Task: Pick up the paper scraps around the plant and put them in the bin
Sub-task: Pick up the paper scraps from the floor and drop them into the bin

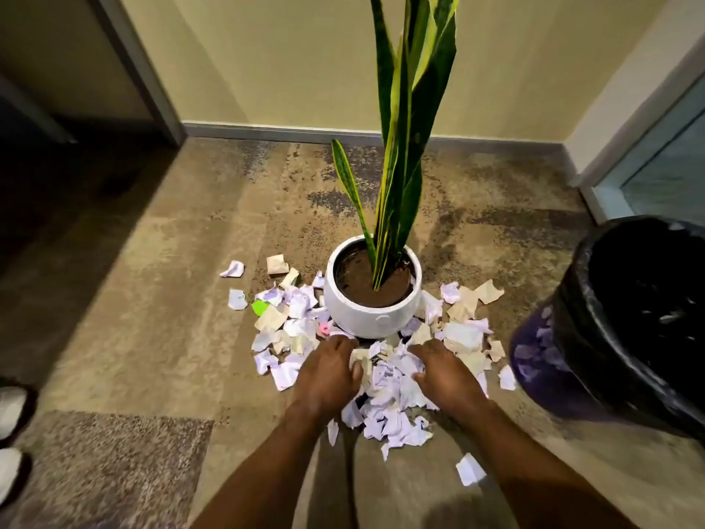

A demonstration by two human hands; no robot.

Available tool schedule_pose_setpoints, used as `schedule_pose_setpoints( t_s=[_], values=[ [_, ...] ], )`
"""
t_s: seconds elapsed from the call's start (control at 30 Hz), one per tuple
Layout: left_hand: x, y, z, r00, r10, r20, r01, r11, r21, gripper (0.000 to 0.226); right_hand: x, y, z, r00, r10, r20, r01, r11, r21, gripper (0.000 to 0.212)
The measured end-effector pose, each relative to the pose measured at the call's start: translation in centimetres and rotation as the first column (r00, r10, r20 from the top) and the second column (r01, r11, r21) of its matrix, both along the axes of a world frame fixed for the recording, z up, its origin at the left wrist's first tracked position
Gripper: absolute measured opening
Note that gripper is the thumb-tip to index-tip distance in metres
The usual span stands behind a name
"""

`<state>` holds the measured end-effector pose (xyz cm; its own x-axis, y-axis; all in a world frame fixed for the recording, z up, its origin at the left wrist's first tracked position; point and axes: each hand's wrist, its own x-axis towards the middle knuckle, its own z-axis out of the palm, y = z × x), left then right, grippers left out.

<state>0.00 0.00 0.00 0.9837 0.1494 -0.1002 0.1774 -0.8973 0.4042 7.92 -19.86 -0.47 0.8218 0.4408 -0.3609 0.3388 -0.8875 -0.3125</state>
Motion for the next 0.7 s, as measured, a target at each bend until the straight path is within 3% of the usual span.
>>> schedule_pose_setpoints(
  t_s=[0.1,0.17,0.3,0.5,0.7],
  values=[
    [1.0,-2.3,-1.4,0.999,-0.021,-0.043,0.019,0.998,-0.066,0.046,1.1,0.1,-1.0,0.998,0.057,-0.023,-0.059,0.996,-0.064,0.067],
    [1.0,-4.1,-2.2,0.983,-0.048,-0.177,0.037,0.997,-0.067,0.055,1.2,0.3,-1.9,0.990,0.127,-0.059,-0.133,0.986,-0.101,0.074],
    [1.2,-6.3,-3.8,0.934,-0.028,-0.355,0.003,0.997,-0.071,0.070,1.2,0.1,-3.4,0.972,0.220,-0.076,-0.228,0.966,-0.118,0.070],
    [1.6,-7.1,-4.1,0.960,0.041,-0.276,-0.060,0.997,-0.058,0.029,1.6,-0.3,-4.1,0.976,0.206,0.069,-0.206,0.978,0.001,0.027],
    [2.1,-6.6,-3.1,0.968,0.140,-0.207,-0.179,0.967,-0.182,0.016,2.4,-0.5,-3.6,0.999,0.009,0.038,-0.015,0.986,0.168,0.015]
  ],
)
